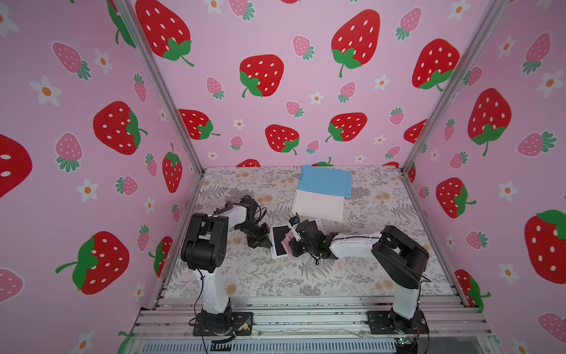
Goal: Wipe the drawing tablet
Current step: Wipe the dirt from the drawing tablet.
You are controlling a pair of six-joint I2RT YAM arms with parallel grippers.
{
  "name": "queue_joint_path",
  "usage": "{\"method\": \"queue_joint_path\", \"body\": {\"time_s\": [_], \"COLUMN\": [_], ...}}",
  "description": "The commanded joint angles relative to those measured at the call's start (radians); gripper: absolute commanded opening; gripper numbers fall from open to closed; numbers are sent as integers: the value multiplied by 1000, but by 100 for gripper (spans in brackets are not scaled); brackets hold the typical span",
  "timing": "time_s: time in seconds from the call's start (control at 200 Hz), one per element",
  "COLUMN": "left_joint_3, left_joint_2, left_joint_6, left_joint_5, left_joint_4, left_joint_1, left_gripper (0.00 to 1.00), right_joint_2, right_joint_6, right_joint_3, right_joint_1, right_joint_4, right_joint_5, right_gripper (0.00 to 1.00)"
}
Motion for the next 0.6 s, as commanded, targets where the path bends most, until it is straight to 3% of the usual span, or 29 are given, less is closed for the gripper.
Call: {"method": "queue_joint_path", "body": {"time_s": [0.0, 0.12, 0.365, 0.595], "left_joint_3": [-53, -43, -36, -10], "left_joint_2": [117, 121, 128, 139], "left_joint_6": [-20, -15, -11, -4], "left_joint_5": [-318, -320, -320, -336], "left_joint_4": [66, 56, 53, 34], "left_joint_1": [-9, -10, -18, -29], "left_gripper": [9, 9, 9, 9], "right_joint_2": [85, 146, 12, 118], "right_joint_6": [-33, -40, 4, -34], "right_joint_3": [102, 212, -36, 212], "right_joint_1": [124, 175, 40, 181], "right_joint_4": [-89, -129, -57, -143], "right_joint_5": [-27, -31, -11, -34], "right_gripper": [0, 0, 0, 0]}}
